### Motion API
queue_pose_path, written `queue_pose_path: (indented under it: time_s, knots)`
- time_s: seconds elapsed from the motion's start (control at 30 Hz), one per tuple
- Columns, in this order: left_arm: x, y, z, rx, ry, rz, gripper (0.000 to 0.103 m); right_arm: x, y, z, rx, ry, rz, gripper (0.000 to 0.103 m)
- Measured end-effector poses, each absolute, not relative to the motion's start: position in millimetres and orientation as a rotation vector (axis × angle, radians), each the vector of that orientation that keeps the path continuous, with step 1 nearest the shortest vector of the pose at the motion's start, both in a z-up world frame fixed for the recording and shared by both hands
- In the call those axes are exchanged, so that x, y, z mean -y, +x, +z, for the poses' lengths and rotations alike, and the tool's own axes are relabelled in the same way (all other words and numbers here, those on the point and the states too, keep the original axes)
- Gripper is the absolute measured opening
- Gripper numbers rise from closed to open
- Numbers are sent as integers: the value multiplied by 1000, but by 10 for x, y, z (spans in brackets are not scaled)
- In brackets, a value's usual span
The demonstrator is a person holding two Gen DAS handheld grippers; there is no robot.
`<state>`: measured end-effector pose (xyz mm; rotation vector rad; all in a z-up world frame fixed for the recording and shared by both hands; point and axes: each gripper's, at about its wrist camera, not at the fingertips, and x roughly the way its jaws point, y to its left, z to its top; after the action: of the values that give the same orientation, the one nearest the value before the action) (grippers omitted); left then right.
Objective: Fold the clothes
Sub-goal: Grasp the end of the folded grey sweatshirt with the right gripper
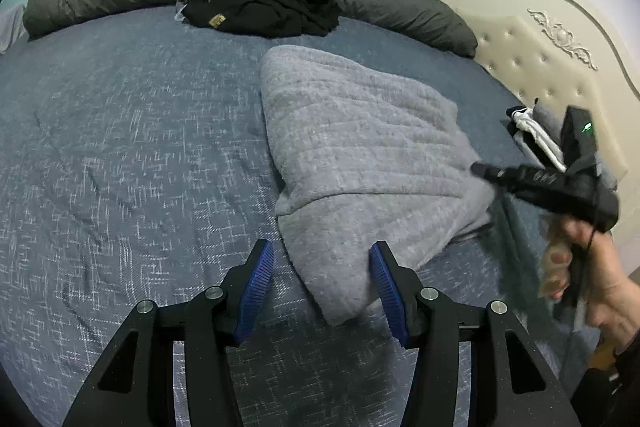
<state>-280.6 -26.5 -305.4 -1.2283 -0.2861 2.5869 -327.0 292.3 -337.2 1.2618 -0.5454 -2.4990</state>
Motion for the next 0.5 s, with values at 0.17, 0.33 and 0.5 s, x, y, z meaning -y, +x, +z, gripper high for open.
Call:
queue_pose_path:
  time_s: [0.17,0.33,0.5]
  knots:
    - [305,-2818,-3096,325,-1248,2573,55,-2794,-3291,-2906,452,1114,-2565,27]
    - [271,-2816,-3129,327,-1262,2563,55,-2319,-3464,-2871,311,1127,-2423,27]
    - [273,-2809,-3147,325,-1266,2557,55,-2139,-3638,-3335,213,1290,-2446,3]
